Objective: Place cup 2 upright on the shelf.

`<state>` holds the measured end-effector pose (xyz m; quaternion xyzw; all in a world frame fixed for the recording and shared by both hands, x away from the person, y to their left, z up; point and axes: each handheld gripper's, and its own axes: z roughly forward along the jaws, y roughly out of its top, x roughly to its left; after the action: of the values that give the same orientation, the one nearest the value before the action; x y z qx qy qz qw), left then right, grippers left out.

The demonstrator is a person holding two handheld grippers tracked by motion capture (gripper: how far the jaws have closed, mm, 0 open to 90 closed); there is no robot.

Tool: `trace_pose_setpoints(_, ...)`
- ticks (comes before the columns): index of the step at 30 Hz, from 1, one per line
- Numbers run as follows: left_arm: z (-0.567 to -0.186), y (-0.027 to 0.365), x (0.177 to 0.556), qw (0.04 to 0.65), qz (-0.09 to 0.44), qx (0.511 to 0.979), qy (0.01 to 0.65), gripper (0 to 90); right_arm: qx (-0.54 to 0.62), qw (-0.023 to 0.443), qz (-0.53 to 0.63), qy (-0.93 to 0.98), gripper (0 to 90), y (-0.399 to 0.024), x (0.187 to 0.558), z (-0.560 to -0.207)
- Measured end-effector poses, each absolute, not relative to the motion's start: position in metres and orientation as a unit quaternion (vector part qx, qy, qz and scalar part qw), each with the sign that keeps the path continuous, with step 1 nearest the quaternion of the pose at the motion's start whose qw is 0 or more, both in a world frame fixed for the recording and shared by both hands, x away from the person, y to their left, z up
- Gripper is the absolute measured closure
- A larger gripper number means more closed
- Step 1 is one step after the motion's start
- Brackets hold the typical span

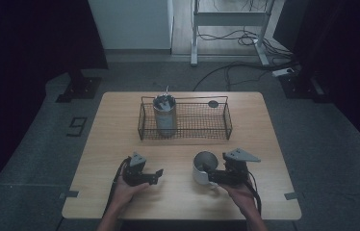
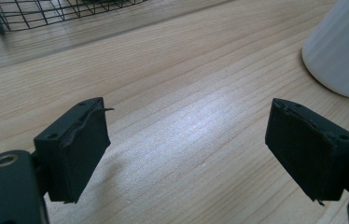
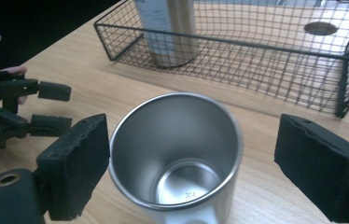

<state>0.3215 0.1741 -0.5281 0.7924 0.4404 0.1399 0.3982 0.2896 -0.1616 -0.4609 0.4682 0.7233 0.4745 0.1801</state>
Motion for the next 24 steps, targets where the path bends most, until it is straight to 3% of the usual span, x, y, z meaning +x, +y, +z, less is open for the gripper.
trace_pose_setpoints(24, -0.532, 0.172, 0.321, 0.388, 0.139, 0.8, 0.436, 14.1, 0.464, 0.191, 0.417, 0.758, 0.0, -0.137, 0.289, -0.477)
